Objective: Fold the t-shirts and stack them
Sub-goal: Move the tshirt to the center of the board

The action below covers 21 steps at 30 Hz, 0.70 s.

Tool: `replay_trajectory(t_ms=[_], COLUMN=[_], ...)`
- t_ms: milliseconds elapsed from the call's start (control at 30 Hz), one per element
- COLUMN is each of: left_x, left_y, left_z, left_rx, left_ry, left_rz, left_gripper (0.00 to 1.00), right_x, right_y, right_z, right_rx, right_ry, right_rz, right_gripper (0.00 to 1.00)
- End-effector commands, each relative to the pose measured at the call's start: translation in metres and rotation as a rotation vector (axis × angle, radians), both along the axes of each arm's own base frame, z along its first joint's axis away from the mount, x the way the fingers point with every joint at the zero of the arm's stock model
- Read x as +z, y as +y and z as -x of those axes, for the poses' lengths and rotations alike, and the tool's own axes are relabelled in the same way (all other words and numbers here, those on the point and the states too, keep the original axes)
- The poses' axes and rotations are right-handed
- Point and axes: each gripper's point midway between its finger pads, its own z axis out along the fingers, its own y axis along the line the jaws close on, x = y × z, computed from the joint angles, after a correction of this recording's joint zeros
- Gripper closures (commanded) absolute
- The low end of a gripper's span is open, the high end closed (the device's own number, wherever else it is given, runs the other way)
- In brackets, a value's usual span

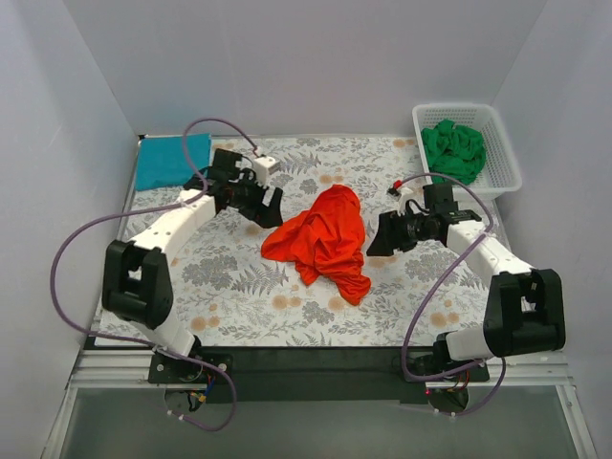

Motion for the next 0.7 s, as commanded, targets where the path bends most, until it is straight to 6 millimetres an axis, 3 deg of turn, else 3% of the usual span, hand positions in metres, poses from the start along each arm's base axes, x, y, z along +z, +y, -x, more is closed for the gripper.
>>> replay_trajectory(t_ms=[0, 33, 67, 133, 233, 333, 433, 467, 567, 600, 633, 667], left_x=[-0.014, -0.030, -0.028, -0.051, -0.074, -0.094, -0.102, -0.101, -0.099, -0.097, -0.102, -0.092], left_y=[-0.033, -0.043, -0.047, -0.055, -0.057, -0.047, -0.028, -0.026, -0.001, 0.004, 0.018, 0.024], left_z=[-0.015, -0.018, -0.018, -0.017, -0.018, -0.017, -0.018, -0.013, -0.006, -0.004, 0.003, 0.011], left_rx=[-0.069, -0.074, -0.077, -0.085, -0.069, -0.035, 0.021, 0.019, 0.063, 0.065, 0.066, 0.059], left_ry=[-0.044, -0.018, -0.030, 0.008, 0.030, 0.057, 0.067, 0.094, 0.167, 0.178, 0.200, 0.194], left_rz=[-0.078, -0.111, -0.118, -0.151, -0.202, -0.268, -0.326, -0.310, -0.296, -0.294, -0.298, -0.288], left_gripper=[0.21, 0.23, 0.23, 0.24, 0.26, 0.38, 0.61, 0.66, 0.95, 1.00, 1.00, 1.00], right_x=[-0.018, -0.026, -0.030, -0.043, -0.058, -0.073, -0.086, -0.087, -0.097, -0.096, -0.096, -0.094], right_y=[0.010, 0.013, 0.016, 0.021, 0.030, 0.038, 0.040, 0.040, 0.030, 0.028, 0.023, 0.017], right_z=[0.020, 0.025, 0.028, 0.039, 0.048, 0.055, 0.053, 0.048, 0.037, 0.027, 0.023, 0.014], right_rx=[0.077, 0.088, 0.099, 0.126, 0.157, 0.191, 0.196, 0.195, 0.177, 0.169, 0.157, 0.143], right_ry=[0.063, 0.088, 0.098, 0.132, 0.157, 0.177, 0.195, 0.187, 0.167, 0.144, 0.145, 0.122], right_rz=[-0.012, -0.010, -0.008, 0.006, 0.020, 0.037, 0.071, 0.081, 0.167, 0.189, 0.213, 0.236], right_gripper=[0.22, 0.22, 0.22, 0.22, 0.23, 0.30, 0.40, 0.52, 0.79, 0.95, 0.99, 0.99])
